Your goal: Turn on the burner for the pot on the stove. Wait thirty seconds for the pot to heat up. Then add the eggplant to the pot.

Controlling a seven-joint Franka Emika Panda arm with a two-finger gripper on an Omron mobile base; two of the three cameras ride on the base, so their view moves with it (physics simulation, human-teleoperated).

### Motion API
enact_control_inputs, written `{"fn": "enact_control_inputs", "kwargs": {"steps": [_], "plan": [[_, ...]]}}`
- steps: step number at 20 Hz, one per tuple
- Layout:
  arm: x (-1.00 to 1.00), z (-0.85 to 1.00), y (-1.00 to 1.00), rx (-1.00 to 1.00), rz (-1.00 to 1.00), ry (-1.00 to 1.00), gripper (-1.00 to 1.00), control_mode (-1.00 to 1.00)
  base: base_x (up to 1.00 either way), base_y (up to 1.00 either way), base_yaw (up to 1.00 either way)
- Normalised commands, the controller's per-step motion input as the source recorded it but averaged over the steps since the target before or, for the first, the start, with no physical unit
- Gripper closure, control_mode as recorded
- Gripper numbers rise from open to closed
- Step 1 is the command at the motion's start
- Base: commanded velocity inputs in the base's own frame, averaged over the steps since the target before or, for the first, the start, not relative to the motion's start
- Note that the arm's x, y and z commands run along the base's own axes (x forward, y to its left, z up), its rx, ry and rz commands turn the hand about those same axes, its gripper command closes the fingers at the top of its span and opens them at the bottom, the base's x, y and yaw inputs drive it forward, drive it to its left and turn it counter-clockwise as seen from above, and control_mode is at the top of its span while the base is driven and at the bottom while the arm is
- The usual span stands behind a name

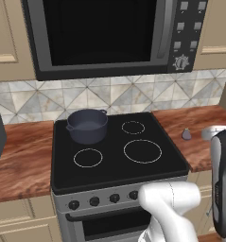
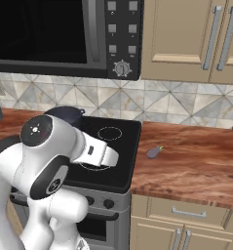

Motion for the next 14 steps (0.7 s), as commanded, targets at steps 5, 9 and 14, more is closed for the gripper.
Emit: {"fn": "enact_control_inputs", "kwargs": {"steps": [5, 9, 14], "plan": [[0.24, 0.0, -0.21, 0.01, 0.0, 0.0, -1.0, -1.0, 0.0, 0.0, 0.0], [0.14, 0.0, -0.33, 0.0, 0.0, 0.0, -1.0, -1.0, 0.0, 0.0, 0.0], [0.15, 0.0, -0.31, 0.0, 0.0, 0.0, -1.0, -1.0, 0.0, 0.0, 0.0]]}}
